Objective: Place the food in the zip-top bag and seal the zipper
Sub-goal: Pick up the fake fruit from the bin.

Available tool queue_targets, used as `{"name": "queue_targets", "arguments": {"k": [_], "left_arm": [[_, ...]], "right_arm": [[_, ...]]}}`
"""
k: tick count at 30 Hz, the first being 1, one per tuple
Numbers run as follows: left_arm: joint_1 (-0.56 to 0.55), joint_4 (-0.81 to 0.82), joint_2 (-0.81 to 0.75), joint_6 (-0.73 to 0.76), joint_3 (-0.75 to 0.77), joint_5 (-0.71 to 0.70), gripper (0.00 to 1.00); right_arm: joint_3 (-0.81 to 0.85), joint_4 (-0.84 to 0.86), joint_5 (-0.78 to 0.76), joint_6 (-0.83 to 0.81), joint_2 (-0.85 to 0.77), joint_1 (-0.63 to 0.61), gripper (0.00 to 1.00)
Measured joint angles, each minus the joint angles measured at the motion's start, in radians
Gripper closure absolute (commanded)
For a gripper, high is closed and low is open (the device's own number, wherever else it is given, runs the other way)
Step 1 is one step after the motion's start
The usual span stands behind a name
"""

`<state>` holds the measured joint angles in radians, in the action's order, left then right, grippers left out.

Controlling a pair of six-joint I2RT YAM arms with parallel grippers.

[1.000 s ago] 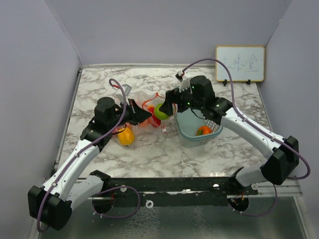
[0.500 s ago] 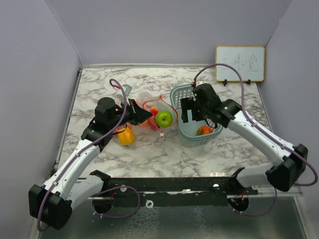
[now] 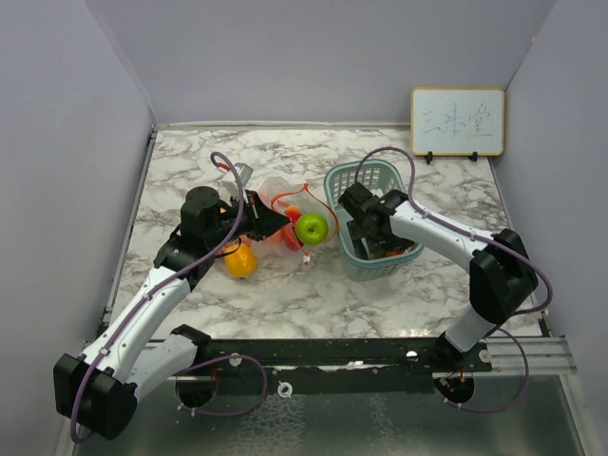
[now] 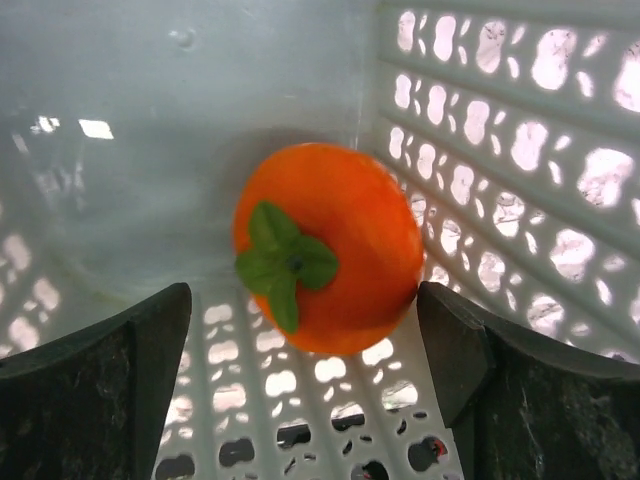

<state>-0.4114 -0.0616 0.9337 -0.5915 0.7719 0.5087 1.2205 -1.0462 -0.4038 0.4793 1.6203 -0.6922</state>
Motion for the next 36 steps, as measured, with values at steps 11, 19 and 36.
{"name": "queue_targets", "arguments": {"k": [11,19,36], "left_arm": [[0.0,-0.015,0.0,0.018,0.0,0.0,1.0],[0.004,-0.031,0.001,0.023,0.002,0.0,1.0],[0.006,-0.03,0.015,-0.019,0.008,0.0,1.0]], "right_arm": [[-0.058,0.045,-0.025,-0.002,0.12,0.0,0.31],[-0.051,0.106,-0.02,-0.032,0.101,0.0,0.68],[-0.012,0.513,0.526,-0.212,-0.493,0.0,0.76]]}}
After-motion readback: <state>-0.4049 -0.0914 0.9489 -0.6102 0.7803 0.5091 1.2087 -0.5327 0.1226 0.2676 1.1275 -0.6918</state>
